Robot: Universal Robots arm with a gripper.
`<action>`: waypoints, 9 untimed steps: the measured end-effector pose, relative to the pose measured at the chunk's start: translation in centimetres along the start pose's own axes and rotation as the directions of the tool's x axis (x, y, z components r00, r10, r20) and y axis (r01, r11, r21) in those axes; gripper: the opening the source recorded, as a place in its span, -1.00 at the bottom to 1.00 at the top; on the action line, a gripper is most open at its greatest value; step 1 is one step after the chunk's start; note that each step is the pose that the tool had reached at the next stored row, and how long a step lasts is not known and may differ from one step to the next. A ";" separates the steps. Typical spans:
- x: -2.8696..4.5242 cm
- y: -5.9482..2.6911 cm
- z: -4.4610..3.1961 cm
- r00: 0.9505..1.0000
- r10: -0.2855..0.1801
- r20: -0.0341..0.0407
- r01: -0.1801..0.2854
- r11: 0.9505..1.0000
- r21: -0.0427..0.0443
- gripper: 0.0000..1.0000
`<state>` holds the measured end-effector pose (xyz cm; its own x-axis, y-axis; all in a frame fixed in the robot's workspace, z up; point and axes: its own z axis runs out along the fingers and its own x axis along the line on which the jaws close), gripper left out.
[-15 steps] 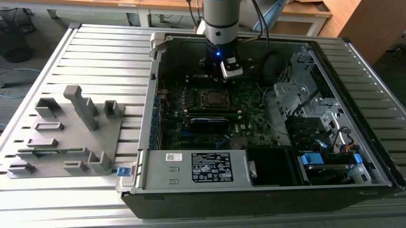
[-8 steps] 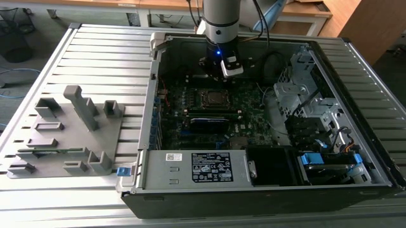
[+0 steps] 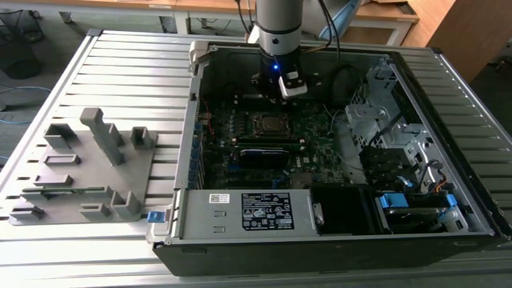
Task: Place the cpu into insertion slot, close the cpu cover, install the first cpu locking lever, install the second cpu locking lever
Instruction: 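Install the first cpu locking lever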
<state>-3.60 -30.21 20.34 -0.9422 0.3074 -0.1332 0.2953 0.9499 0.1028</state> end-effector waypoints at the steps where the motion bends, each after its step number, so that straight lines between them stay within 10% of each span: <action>1: -0.03 -0.11 0.01 1.000 0.000 0.000 0.000 1.000 0.000 -0.79; 9: -0.26 -0.46 0.14 1.000 0.000 0.001 0.000 1.000 0.000 -0.79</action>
<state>-3.46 -30.72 20.19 -0.9421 0.3073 -0.1340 0.2952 0.9499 0.1030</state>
